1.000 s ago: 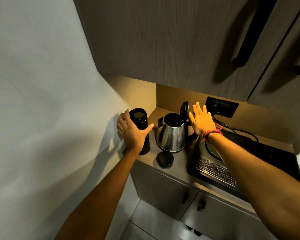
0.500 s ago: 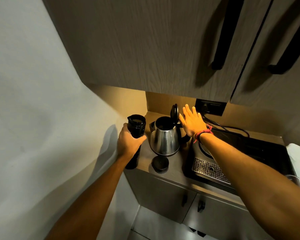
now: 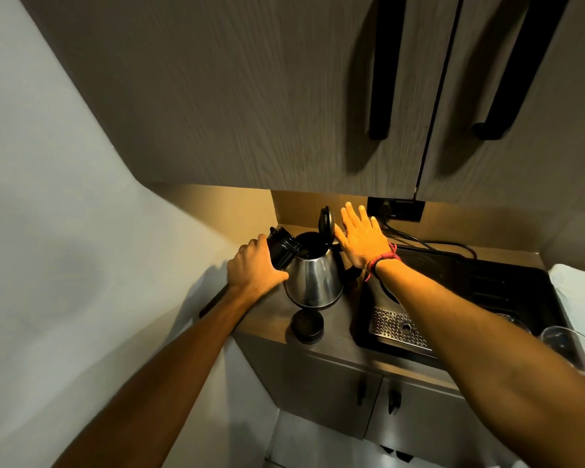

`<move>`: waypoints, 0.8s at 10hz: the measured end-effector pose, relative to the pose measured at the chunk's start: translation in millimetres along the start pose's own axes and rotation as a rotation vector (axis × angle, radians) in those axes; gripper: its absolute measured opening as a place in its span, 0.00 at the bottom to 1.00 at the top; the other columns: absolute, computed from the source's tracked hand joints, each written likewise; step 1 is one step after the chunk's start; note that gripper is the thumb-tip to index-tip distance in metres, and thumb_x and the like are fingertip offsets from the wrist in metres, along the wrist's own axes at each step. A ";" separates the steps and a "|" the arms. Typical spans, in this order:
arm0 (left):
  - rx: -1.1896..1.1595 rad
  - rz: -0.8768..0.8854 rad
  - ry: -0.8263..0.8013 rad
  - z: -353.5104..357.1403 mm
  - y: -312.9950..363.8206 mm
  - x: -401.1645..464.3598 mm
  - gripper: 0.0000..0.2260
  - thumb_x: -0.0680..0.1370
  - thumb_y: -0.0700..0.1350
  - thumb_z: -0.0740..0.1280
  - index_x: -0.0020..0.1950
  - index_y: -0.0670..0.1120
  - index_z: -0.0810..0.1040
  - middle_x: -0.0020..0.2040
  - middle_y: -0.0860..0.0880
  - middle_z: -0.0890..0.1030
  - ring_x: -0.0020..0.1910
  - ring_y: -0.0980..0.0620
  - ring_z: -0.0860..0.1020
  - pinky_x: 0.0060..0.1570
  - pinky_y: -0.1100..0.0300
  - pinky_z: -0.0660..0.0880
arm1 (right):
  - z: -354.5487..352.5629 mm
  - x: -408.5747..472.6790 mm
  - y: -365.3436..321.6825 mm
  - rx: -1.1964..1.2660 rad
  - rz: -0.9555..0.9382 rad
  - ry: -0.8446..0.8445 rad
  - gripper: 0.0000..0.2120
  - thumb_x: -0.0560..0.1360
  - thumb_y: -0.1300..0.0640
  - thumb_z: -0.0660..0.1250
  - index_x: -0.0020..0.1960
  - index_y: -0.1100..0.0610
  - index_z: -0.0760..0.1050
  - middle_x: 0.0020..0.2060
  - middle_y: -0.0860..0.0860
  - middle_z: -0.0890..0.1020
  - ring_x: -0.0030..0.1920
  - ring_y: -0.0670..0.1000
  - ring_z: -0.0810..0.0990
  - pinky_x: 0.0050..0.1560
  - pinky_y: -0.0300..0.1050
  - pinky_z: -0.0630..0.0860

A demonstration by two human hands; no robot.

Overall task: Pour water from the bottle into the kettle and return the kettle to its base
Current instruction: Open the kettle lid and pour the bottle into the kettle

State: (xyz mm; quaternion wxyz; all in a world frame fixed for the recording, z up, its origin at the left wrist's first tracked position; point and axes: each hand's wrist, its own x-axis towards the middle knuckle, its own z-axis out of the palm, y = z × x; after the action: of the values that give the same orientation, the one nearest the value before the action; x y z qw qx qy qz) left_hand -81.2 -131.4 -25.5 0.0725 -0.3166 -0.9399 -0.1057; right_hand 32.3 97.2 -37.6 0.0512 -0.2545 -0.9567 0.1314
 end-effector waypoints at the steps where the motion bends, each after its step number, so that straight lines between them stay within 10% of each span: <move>1: 0.057 0.014 -0.044 -6.3 2.9 8.7 0.36 0.60 0.63 0.75 0.62 0.47 0.70 0.56 0.45 0.81 0.54 0.42 0.81 0.48 0.48 0.78 | 1.3 -0.2 0.3 0.021 0.005 0.009 0.32 0.80 0.41 0.40 0.79 0.56 0.45 0.80 0.54 0.45 0.79 0.59 0.43 0.78 0.60 0.46; 8: 0.239 0.080 -0.092 -15.4 4.3 26.9 0.35 0.62 0.60 0.76 0.63 0.48 0.69 0.54 0.45 0.80 0.51 0.44 0.81 0.45 0.50 0.78 | 3.0 0.8 1.3 0.036 0.009 0.027 0.32 0.80 0.41 0.41 0.79 0.57 0.44 0.80 0.55 0.44 0.79 0.59 0.42 0.78 0.59 0.46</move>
State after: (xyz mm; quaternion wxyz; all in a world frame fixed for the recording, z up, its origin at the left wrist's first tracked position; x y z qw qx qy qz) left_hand -98.7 -116.2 -4.5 0.0709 -0.3474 -0.9347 0.0247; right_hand 31.7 98.1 -40.9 0.0681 -0.2597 -0.9523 0.1451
